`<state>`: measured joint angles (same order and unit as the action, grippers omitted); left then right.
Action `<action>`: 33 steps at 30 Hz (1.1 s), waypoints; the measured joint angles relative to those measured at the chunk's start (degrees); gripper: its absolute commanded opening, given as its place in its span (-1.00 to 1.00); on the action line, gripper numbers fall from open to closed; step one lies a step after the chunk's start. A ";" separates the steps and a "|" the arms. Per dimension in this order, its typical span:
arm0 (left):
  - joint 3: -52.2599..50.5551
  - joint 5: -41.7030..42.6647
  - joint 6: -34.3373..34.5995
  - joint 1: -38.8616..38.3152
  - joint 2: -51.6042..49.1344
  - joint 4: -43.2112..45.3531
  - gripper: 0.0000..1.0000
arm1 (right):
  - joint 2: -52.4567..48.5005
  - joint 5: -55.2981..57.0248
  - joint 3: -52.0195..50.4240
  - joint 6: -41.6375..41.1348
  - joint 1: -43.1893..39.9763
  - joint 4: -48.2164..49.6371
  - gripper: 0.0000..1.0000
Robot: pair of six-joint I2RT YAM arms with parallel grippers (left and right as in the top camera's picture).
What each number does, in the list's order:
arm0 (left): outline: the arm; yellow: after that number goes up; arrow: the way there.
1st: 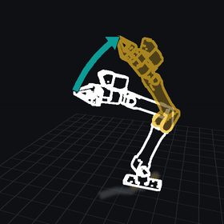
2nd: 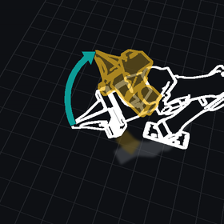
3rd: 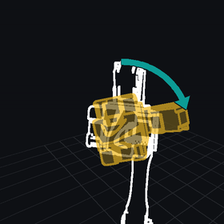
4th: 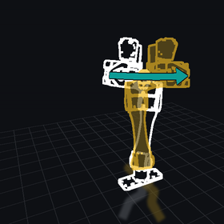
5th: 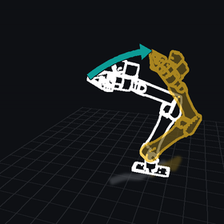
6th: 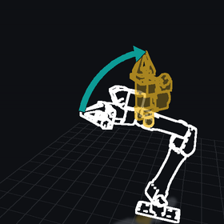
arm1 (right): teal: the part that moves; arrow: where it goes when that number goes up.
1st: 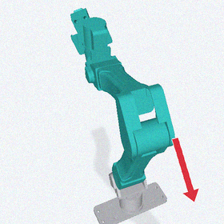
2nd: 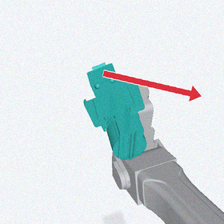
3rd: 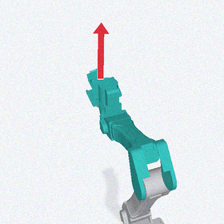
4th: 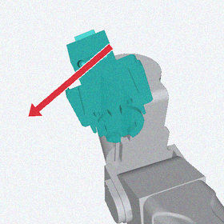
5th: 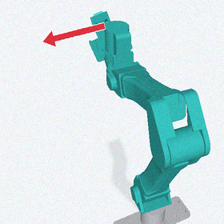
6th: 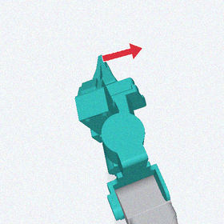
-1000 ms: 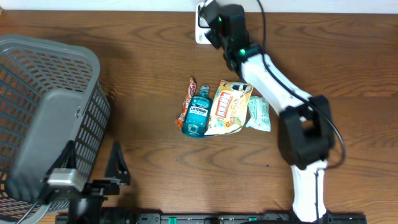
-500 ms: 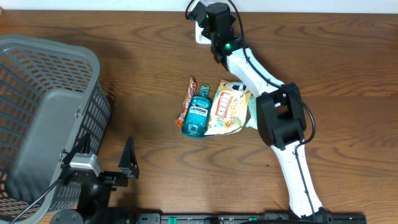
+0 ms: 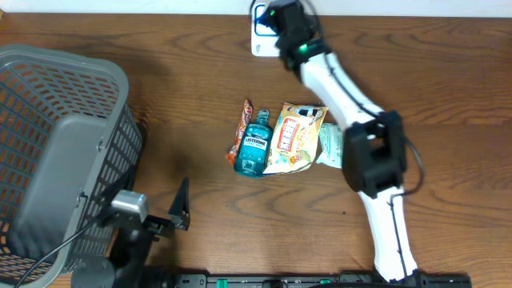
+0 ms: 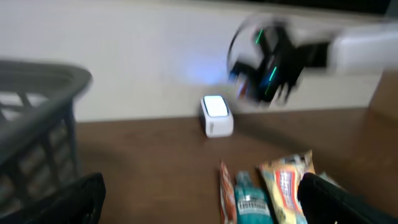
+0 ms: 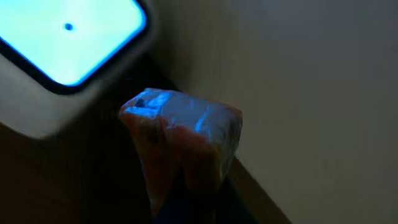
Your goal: Scan the item barcode
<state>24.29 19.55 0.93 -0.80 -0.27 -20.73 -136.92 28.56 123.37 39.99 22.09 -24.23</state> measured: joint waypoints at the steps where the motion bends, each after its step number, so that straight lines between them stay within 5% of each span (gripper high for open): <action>1: -0.90 0.26 -0.15 0.00 0.00 0.00 0.97 | 2.36 -0.11 0.00 -1.03 -1.11 -1.97 -0.98; 8: -8.24 1.36 -0.70 0.00 0.00 0.20 0.96 | 16.37 -4.42 1.73 -5.90 -14.71 -14.43 -0.98; 16: -11.85 1.55 0.63 0.00 0.00 2.58 0.97 | 16.31 -6.12 -3.61 -11.50 -29.70 -19.71 -0.98; 33: -11.85 1.57 0.79 0.00 0.00 -1.79 0.97 | 15.34 -0.37 -30.91 -17.94 -57.40 -0.94 -0.94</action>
<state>12.45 21.12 1.72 -0.80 -0.27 -22.52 -121.58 28.18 92.47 22.04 -35.31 -25.17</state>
